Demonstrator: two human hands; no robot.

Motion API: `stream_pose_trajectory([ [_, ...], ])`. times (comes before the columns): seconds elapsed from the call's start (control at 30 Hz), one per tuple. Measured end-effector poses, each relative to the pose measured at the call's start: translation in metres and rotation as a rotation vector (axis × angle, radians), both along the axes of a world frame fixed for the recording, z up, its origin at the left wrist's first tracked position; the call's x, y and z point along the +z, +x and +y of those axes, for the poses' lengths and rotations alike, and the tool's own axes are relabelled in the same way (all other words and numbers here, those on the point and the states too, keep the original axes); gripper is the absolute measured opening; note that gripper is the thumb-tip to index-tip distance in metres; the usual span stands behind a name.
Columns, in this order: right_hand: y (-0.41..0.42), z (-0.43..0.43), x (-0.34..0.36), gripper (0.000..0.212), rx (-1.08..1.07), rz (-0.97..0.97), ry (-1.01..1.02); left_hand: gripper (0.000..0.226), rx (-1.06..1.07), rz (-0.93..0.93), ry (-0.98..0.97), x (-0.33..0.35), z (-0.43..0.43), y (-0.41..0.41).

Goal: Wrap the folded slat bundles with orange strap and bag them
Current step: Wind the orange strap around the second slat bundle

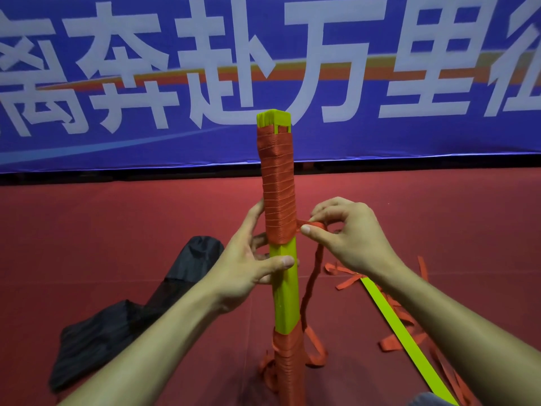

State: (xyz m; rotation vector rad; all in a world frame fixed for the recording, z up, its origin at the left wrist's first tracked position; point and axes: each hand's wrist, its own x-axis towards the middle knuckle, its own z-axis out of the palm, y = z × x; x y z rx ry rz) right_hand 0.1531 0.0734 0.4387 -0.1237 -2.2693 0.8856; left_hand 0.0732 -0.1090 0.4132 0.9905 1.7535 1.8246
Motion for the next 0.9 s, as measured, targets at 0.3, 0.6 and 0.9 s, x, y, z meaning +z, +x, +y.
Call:
stream_pose_trajectory([
  [0.3,0.005,0.014,-0.002,0.012,0.001,-0.022,0.147,0.085,0.029,-0.041,0.008,-0.002,-0.002,-0.005],
  [0.6,0.007,0.025,-0.010,0.031,-0.050,0.051,0.228,0.084,0.017,-0.030,0.017,-0.005,-0.002,-0.008],
  [0.9,0.007,0.024,-0.010,0.052,0.000,0.108,0.232,0.084,-0.004,-0.050,0.041,-0.010,-0.001,-0.016],
])
